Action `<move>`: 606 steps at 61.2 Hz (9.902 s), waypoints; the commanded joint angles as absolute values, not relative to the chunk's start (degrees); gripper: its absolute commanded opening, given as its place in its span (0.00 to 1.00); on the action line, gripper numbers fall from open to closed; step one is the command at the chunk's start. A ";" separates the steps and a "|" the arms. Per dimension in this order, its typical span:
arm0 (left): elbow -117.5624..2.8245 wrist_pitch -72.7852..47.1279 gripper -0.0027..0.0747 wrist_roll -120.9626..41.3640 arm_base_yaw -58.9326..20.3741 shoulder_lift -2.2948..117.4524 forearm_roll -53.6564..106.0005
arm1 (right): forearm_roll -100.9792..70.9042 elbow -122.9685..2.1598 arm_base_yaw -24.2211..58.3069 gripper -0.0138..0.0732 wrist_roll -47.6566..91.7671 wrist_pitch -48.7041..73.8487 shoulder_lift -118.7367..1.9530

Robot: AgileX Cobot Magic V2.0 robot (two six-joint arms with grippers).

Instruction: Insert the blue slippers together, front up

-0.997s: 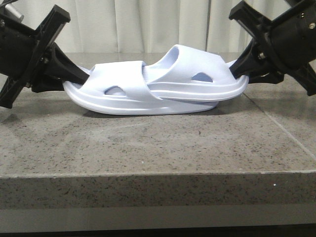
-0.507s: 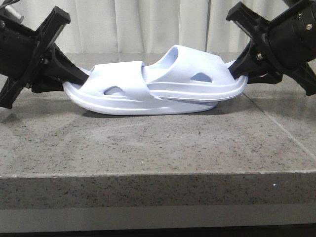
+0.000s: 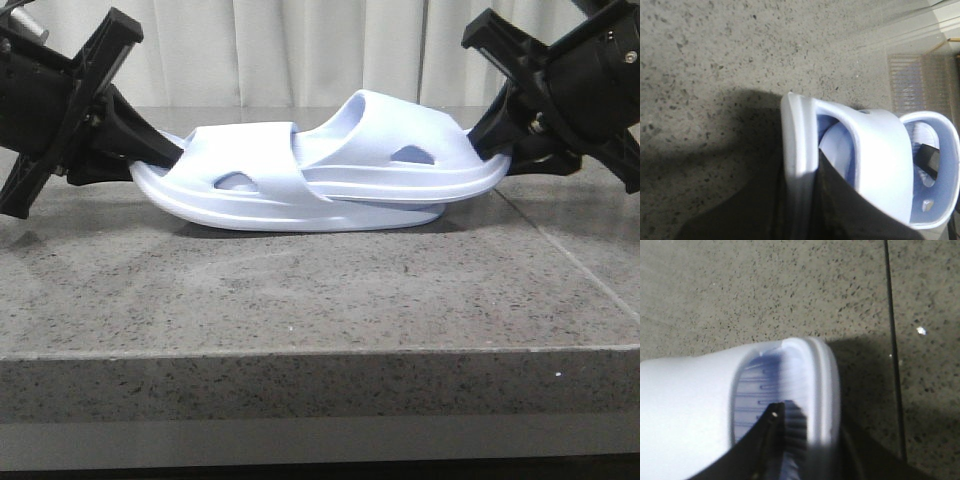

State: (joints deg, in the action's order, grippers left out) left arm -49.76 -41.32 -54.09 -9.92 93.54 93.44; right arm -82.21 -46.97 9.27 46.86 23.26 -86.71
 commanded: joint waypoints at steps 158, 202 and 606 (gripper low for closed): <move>-58.08 -52.94 0.60 -9.73 0.62 49.64 13.71 | -18.62 -58.52 -1.33 0.77 12.81 63.14 -43.78; -46.75 -55.09 0.60 -9.73 0.62 30.34 13.67 | -18.21 -52.24 -1.33 0.76 12.80 64.15 -28.53; 0.53 7.21 0.01 -0.81 -2.79 -1.14 2.98 | 0.49 1.23 2.28 0.02 -2.51 -3.51 1.58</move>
